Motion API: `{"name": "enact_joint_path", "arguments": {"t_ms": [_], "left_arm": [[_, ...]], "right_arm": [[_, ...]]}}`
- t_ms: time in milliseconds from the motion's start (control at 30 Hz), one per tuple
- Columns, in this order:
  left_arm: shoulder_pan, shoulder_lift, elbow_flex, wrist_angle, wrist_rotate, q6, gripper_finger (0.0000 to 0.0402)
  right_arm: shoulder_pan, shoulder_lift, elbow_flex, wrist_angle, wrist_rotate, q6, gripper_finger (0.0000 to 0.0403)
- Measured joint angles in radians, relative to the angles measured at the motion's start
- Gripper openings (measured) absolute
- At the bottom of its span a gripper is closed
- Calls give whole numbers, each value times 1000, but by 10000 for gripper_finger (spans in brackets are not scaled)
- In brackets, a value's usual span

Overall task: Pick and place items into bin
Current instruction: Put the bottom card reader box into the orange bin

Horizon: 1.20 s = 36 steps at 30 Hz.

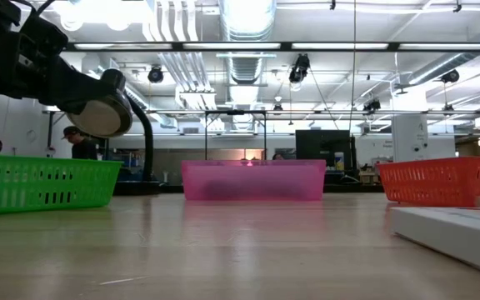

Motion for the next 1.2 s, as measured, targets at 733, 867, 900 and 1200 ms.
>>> {"name": "enact_joint_path", "arguments": {"t_ms": [733, 867, 900, 1200], "left_arm": [[0, 0, -2, 0, 0, 0, 0], [0, 0, -2, 0, -1, -1, 0], [0, 0, -2, 0, 0, -1, 0], [0, 1, -10, -1, 0, 0, 0]], "right_arm": [[-7, 73, 158, -36, -175, -424, 9], [-15, 93, 161, -33, -164, -489, 9], [-19, 97, 162, -34, -160, -497, 9], [-36, 96, 156, -94, -34, -616, 9]]}}
